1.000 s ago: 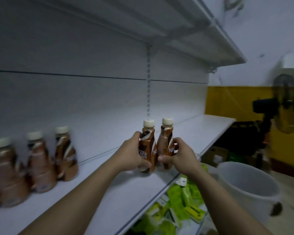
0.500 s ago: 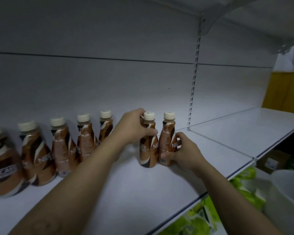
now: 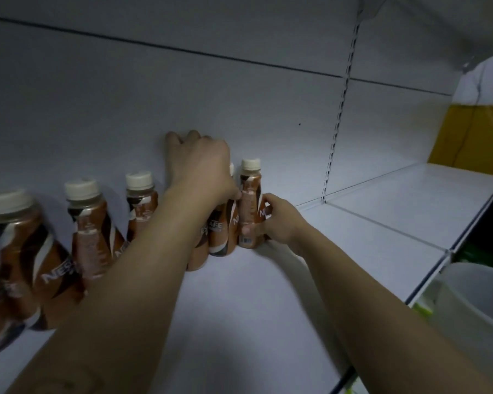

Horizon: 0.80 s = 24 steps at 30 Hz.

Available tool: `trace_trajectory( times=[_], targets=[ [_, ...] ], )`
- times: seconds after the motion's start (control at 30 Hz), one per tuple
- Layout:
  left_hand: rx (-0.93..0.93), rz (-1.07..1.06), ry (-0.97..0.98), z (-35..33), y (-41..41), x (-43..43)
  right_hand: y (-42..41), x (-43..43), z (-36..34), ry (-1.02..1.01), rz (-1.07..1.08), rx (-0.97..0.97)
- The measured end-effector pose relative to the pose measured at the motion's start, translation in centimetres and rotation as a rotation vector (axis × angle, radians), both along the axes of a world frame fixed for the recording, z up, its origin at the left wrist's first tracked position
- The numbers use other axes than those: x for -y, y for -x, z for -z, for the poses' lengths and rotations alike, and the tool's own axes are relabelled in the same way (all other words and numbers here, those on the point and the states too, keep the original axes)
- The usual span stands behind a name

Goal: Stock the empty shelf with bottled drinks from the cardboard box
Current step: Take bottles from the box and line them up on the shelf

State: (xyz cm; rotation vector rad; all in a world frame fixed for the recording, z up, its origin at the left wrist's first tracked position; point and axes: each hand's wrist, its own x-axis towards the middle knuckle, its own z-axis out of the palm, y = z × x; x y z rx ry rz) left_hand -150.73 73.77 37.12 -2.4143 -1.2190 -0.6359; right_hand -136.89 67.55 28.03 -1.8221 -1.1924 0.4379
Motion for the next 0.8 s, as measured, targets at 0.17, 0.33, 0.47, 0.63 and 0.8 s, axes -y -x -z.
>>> trace_trajectory(
  times=[0.17,0.33,0.47,0.63,0.8],
  targets=[
    [0.075,-0.053,-0.015,0.8,-0.6,-0.4,0.0,-0.8,2.0,-0.101,0.020,-0.059],
    [0.105,-0.079,-0.028,1.1,-0.9,-0.5,0.2,0.3,2.7,-0.211,0.049,-0.087],
    [0.126,-0.089,-0.022,1.3,-0.8,-0.5,0.6,0.8,2.3,-0.210,0.081,0.017],
    [0.153,-0.086,-0.056,1.6,-0.8,-0.2,1.7,1.4,1.9,-0.200,0.076,0.050],
    [0.065,-0.076,-0.084,1.5,0.1,0.8,2.0,3.2,1.0,-0.030,0.109,0.109]
  ],
)
